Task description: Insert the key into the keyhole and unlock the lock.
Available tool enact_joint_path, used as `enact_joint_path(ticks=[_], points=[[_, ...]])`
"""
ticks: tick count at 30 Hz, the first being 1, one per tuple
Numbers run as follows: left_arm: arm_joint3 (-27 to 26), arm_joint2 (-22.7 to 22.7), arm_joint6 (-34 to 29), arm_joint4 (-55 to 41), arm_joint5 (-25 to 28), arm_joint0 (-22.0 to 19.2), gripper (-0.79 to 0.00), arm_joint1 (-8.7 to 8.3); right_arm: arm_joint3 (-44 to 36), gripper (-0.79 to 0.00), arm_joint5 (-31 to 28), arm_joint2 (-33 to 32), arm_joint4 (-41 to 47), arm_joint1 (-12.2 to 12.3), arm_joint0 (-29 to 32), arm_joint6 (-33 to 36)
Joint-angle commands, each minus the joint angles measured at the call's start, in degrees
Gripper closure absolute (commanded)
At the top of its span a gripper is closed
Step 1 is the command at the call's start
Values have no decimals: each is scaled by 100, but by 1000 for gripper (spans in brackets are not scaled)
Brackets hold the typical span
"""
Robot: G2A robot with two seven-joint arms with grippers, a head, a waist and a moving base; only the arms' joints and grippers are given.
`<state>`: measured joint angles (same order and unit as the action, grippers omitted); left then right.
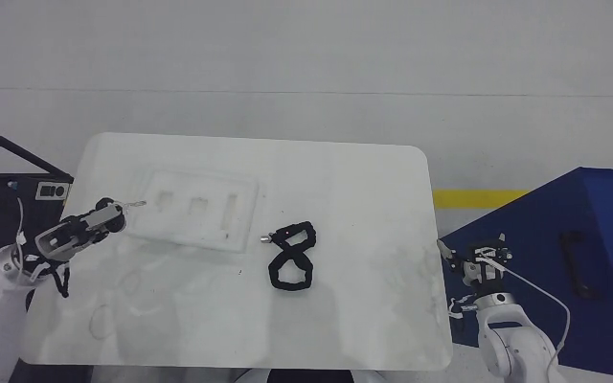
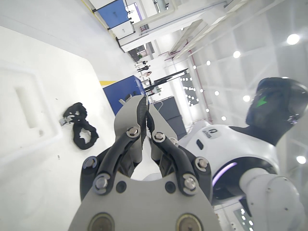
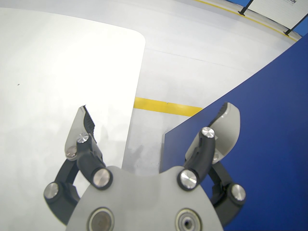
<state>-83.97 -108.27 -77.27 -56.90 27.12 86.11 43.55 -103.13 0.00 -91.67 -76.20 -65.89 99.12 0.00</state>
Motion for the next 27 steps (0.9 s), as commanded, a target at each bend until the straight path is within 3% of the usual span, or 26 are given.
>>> enact_joint_path(ticks=[1,5,9,12,16,24,27], points=[[0,2,17,13,8,-1,0,1,0,-785,0,0,0,0,0,0],[0,2,17,13,8,-1,0,1,-676,-785,-595,591,-280,-16,-75,110],[0,2,17,13,8,-1,0,1,-1412,-785,-727,1677,-952,-91,-512,998],[0,2,17,13,8,-1,0,1,-1549,-785,-369,2504,-1221,-218,-1118,1809],[0,2,17,13,8,-1,0,1,-1231,-785,49,3407,-517,-460,-2009,2926],[0,2,17,13,8,-1,0,1,-1206,-785,57,3443,-477,-475,-2079,2995],[0,2,17,13,8,-1,0,1,-1048,-785,-260,3425,120,-493,-2181,3332]])
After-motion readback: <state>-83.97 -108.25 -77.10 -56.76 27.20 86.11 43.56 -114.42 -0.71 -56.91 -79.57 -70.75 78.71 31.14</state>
